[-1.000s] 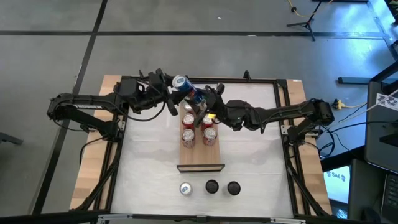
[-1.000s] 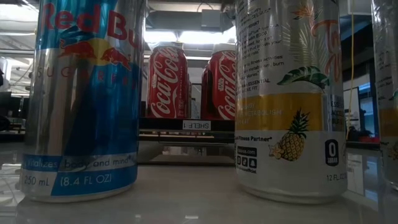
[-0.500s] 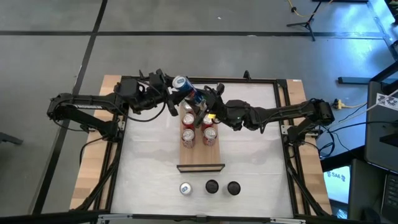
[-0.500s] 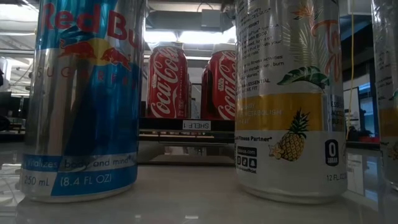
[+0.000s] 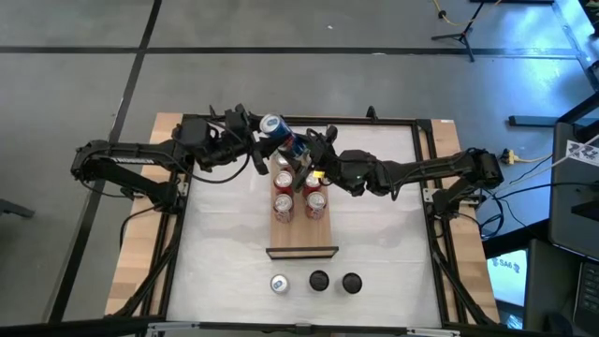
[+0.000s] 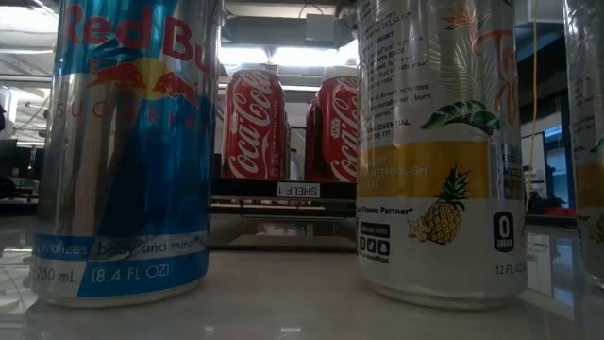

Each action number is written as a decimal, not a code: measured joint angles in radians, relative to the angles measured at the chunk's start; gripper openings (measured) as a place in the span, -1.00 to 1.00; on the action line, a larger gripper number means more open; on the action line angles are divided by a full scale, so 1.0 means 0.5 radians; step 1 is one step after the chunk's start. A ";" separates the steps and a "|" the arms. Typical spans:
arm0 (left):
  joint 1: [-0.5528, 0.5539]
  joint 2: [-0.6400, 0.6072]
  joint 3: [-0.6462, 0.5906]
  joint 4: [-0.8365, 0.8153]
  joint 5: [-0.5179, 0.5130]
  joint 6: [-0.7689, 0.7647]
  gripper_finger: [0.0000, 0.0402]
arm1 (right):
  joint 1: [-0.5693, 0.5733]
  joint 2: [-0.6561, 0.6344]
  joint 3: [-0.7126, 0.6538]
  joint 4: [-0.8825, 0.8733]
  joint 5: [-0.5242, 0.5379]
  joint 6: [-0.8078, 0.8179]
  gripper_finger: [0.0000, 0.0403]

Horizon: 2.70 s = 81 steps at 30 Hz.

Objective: Place canned beverage on shelf
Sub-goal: Put the top blue soda can on the shelf

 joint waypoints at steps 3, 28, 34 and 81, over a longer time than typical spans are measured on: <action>0.000 0.001 0.000 -0.007 0.002 0.005 0.05 | 0.000 0.000 -0.001 -0.005 -0.007 0.006 0.33; -0.379 -0.053 -0.001 -0.596 0.399 -0.008 0.08 | 0.329 -0.732 -0.003 -1.290 -0.128 -0.012 0.91; -0.610 0.063 -0.001 -0.701 0.231 0.000 0.10 | 0.374 -0.856 -0.002 -1.449 -0.136 0.074 0.91; -0.747 0.652 -0.001 -0.499 0.123 -0.104 0.11 | 0.368 -0.201 -0.002 -1.194 -1.040 0.146 0.91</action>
